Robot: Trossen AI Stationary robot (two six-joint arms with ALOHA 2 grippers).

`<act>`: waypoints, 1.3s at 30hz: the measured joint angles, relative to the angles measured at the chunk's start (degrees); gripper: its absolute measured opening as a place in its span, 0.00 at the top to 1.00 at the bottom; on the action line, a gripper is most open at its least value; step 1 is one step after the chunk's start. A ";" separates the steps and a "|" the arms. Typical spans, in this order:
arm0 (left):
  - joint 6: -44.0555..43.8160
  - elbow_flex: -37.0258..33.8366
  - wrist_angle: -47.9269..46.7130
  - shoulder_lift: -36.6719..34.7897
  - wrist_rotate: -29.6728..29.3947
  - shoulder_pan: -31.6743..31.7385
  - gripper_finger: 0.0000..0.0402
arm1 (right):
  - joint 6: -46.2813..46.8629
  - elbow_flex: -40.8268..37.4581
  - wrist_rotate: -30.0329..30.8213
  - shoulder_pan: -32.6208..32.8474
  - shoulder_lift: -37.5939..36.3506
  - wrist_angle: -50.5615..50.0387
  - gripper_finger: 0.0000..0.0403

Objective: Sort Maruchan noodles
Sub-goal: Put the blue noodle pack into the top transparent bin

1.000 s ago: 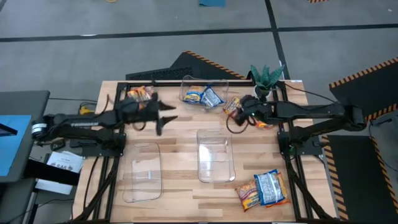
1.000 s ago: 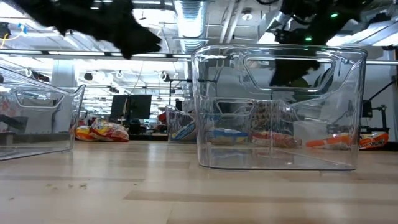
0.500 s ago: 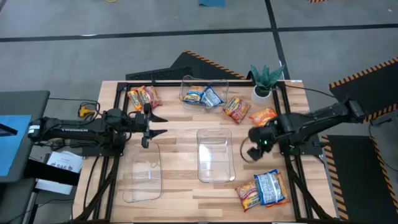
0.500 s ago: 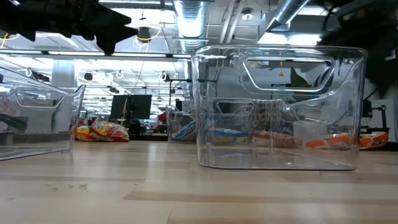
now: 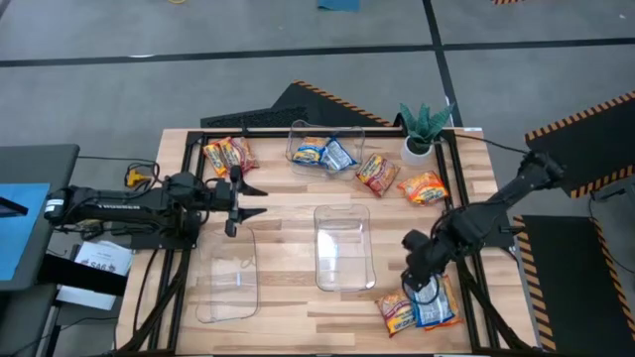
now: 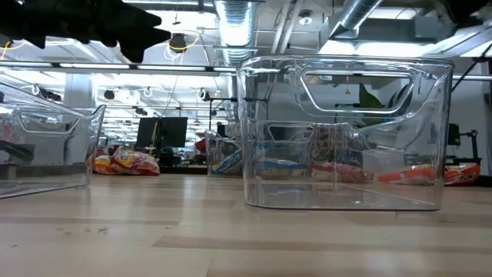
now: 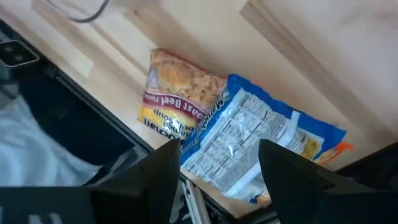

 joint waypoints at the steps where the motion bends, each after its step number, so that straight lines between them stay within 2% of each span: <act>1: 0.82 0.00 0.25 -0.03 -0.01 0.00 0.52 | 1.42 0.79 -0.02 0.67 1.33 -0.66 0.41; 7: 4.02 0.00 0.28 -0.01 -0.02 0.00 0.52 | 10.24 2.12 -4.27 2.71 9.22 -1.64 0.41; 16: 8.66 0.00 0.80 -0.01 -0.45 0.00 0.52 | 10.26 2.12 -5.20 1.58 18.16 -1.32 0.41; 25: 8.19 0.00 0.67 -0.01 -0.50 0.00 0.52 | 8.06 2.21 -0.22 -0.51 19.28 -5.10 0.41; 32: 7.67 0.00 -0.79 0.01 -0.50 0.00 0.52 | 7.61 2.21 -0.41 -0.96 20.73 -5.03 0.41; 39: 8.12 0.00 -1.16 0.01 -0.50 0.00 0.52 | 5.94 2.19 -3.40 -0.94 22.26 -2.03 0.41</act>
